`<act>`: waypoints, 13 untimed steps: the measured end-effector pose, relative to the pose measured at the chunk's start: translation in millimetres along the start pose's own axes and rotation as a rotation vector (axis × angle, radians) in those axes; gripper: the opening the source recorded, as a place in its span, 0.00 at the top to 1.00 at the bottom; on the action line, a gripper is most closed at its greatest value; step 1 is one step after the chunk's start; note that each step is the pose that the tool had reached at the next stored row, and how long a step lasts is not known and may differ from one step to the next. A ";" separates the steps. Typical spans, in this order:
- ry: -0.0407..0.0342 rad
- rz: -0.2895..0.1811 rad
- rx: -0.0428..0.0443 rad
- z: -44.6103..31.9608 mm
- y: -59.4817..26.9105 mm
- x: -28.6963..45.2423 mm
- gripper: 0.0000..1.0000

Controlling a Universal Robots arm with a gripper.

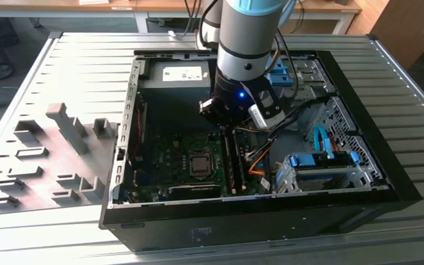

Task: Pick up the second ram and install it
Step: 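Press down the second ram until it locks into place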

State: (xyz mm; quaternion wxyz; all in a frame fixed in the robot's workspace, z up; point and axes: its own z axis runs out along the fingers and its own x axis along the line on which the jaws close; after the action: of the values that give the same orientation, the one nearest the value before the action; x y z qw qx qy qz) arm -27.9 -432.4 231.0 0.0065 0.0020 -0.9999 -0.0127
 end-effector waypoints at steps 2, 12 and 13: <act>0.0001 0.000 0.0002 3.6 1.0 -0.1 0.90; 0.0000 0.000 0.0046 15.8 2.1 -0.3 0.90; -0.0008 0.000 0.0040 15.0 2.2 -0.3 0.90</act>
State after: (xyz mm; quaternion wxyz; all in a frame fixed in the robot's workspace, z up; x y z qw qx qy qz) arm -27.9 -429.8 216.1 0.0061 0.0021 -0.9999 -0.0106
